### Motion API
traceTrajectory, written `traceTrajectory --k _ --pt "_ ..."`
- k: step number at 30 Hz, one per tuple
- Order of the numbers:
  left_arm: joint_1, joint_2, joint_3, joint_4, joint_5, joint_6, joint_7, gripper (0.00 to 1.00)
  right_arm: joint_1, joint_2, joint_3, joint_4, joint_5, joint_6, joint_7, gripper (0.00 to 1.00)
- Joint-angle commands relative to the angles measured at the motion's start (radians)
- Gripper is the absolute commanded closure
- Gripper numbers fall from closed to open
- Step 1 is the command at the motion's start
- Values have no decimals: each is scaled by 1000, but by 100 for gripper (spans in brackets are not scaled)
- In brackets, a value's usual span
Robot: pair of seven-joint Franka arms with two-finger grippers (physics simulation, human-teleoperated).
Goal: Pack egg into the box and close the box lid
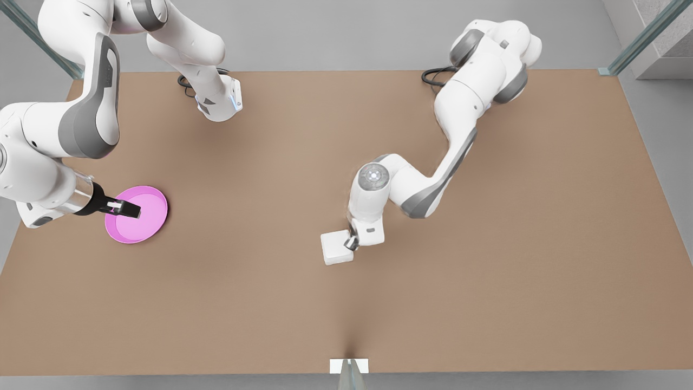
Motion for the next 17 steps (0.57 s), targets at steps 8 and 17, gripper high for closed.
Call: traceTrajectory --k 8,17 --pt "255 -606 176 -38 -242 -945 1960 0 0 -1 0 -1 0 -3 -24 0" --pt "232 -614 230 -55 -266 -942 2022 0 -3 59 0 2 -12 -12 -17 0"
